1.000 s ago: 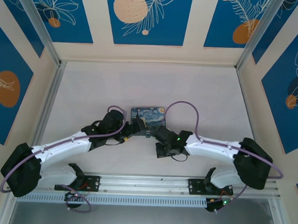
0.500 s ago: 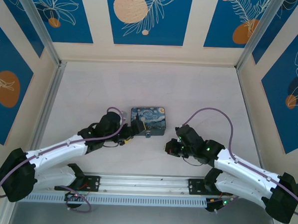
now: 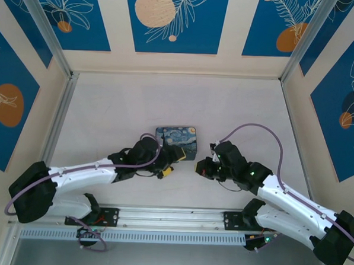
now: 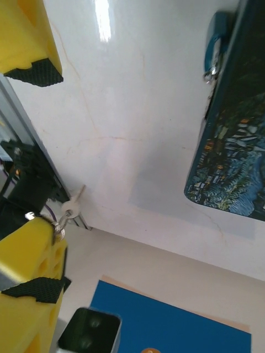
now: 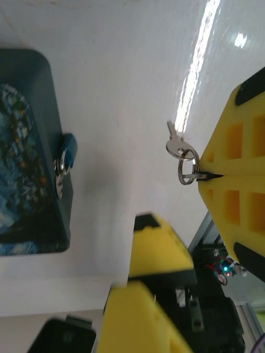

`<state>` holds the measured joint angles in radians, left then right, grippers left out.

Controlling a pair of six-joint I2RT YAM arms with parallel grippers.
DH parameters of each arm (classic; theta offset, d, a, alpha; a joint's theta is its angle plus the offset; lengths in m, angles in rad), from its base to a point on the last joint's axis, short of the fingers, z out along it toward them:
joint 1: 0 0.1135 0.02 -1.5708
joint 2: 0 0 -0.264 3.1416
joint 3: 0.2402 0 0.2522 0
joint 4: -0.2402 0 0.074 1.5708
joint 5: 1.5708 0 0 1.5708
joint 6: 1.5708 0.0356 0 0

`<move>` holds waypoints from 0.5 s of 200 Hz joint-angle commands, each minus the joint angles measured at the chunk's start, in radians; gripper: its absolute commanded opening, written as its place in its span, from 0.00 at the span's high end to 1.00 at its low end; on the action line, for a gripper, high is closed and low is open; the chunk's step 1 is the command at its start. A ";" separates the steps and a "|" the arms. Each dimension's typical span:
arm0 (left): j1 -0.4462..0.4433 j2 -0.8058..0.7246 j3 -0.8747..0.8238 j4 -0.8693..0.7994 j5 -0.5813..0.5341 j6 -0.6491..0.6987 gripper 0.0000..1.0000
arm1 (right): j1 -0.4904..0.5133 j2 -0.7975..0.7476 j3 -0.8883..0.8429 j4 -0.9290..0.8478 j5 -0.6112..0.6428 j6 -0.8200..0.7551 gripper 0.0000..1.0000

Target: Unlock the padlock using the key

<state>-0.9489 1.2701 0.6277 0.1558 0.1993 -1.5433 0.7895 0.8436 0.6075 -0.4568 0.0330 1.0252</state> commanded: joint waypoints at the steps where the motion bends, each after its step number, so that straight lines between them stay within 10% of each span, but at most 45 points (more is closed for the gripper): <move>1: -0.035 0.040 0.019 0.140 -0.058 -0.132 0.12 | -0.003 0.003 0.050 0.008 -0.033 0.001 1.00; 100: -0.071 0.138 0.047 0.317 -0.142 -0.283 0.17 | 0.059 0.133 0.137 0.112 -0.018 0.041 1.00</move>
<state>-1.0019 1.3827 0.6407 0.4065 0.0898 -1.7786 0.8204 0.9497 0.6888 -0.3790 0.0185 1.0485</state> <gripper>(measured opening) 0.833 0.063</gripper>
